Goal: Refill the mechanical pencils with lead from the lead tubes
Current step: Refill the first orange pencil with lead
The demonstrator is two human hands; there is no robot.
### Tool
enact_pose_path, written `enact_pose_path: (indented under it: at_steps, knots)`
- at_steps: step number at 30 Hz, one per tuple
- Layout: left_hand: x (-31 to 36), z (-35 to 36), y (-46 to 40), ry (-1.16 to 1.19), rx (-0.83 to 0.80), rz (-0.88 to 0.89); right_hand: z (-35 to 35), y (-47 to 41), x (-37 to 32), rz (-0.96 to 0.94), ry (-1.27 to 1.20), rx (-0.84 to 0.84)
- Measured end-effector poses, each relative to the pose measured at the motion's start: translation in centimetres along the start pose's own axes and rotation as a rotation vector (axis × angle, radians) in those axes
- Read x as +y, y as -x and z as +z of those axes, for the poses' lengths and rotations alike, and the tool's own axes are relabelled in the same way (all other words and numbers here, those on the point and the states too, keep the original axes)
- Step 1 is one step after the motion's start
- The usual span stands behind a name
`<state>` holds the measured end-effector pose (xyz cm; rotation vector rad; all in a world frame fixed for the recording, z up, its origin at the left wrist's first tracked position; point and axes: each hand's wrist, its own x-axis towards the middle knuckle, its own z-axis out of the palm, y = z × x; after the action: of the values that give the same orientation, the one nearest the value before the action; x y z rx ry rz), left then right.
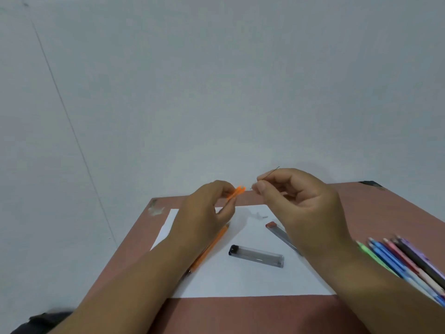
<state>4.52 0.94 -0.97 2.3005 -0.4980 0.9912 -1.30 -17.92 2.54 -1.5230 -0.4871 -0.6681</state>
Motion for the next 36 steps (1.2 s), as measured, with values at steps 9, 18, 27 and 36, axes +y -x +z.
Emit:
enact_pose_path:
  at_steps: [9, 18, 27, 36]
  knots:
    - [0.45, -0.46, -0.08, 0.105, 0.089, 0.137, 0.62, 0.39, -0.18, -0.037, -0.107, 0.008]
    - [0.66, -0.88, -0.23, 0.036, 0.129, 0.209, 0.73, 0.51, 0.04, -0.083, -0.086, -0.024]
    - [0.74, -0.77, -0.34, 0.032, 0.138, 0.214, 0.69, 0.53, 0.38, -0.129, -0.022, -0.054]
    - [0.47, -0.59, -0.30, 0.044, 0.141, 0.223, 0.50, 0.46, 0.75, -0.139, -0.015, -0.086]
